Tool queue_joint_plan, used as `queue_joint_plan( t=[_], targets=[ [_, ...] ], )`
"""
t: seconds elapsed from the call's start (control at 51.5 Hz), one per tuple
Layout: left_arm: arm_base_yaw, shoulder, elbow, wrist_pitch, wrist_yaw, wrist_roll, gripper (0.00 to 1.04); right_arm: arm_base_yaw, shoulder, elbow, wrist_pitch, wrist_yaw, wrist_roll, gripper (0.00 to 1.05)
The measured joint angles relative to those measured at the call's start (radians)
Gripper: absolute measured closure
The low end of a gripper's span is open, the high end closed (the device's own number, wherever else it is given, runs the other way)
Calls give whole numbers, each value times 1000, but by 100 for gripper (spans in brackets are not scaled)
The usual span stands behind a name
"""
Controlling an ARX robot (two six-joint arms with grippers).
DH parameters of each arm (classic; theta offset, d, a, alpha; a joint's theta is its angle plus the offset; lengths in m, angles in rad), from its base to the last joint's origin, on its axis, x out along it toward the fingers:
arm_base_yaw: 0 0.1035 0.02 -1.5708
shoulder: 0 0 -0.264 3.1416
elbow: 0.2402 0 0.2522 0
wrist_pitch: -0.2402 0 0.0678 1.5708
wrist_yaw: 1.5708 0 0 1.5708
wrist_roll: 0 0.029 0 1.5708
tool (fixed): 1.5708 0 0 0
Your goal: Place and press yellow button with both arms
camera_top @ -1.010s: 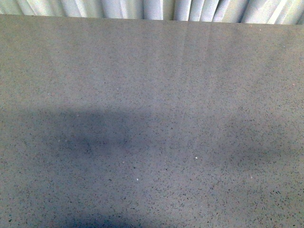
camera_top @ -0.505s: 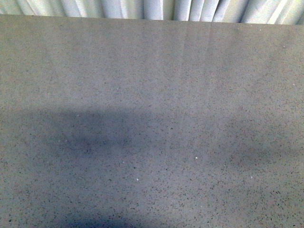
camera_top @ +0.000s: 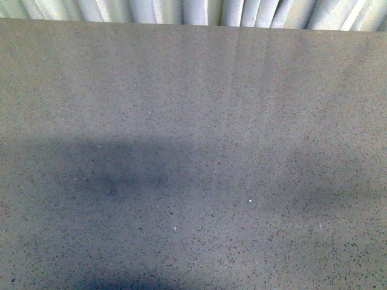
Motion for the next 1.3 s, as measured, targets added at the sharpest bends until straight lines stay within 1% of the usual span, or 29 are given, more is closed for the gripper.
queue_joint_plan(
  t=[0.214, 0.369, 0.485, 0.563, 0.621, 0.66, 0.699, 0.718, 0.738, 0.777, 0.835, 0.913, 0.951, 1.01, 1.087, 1.126, 1.301],
  targets=[
    [10, -13, -5, -4, 16, 7, 69, 0, 0, 0, 0, 0, 0, 9],
    [21, -150, 11, -105, 50, 8, 69, 0, 0, 0, 0, 0, 0, 9],
    [-26, -255, 53, -158, 49, -3, 69, 0, 0, 0, 0, 0, 0, 9],
    [-76, -294, 72, -169, 39, -24, 69, 0, 0, 0, 0, 0, 0, 9],
    [-145, -320, 79, -173, 13, -47, 69, 0, 0, 0, 0, 0, 0, 9],
    [-217, -326, 79, -172, -17, -67, 69, 0, 0, 0, 0, 0, 0, 9],
    [-301, -321, 77, -158, -49, -91, 69, 0, 0, 0, 0, 0, 0, 9],
    [-358, -314, 74, -145, -76, -108, 69, 0, 0, 0, 0, 0, 0, 9],
    [-376, -311, 73, -139, -84, -113, 69, 0, 0, 0, 0, 0, 0, 9],
    [-454, -293, 69, -113, -115, -132, 69, 0, 0, 0, 0, 0, 0, 9],
    [-607, -233, 67, -62, -172, -179, 69, 0, 0, 0, 0, 0, 0, 9],
    [-778, -140, 66, -8, -219, -243, 69, 0, 0, 0, 0, 0, 0, 9],
    [-850, -90, 69, 14, -238, -271, 69, 0, 0, 0, 0, 0, 0, 9],
    [-929, -22, 83, 41, -262, -300, 69, 0, 0, 0, 0, 0, 0, 9],
    [-993, 53, 108, 63, -276, -328, 69, 0, 0, 0, 0, 0, 0, 9],
    [-1010, 79, 118, 68, -283, -336, 69, 0, 0, 0, 0, 0, 0, 9],
    [-1048, 145, 130, 82, -294, -361, 69, 0, 0, 0, 0, 0, 0, 9]
  ],
)
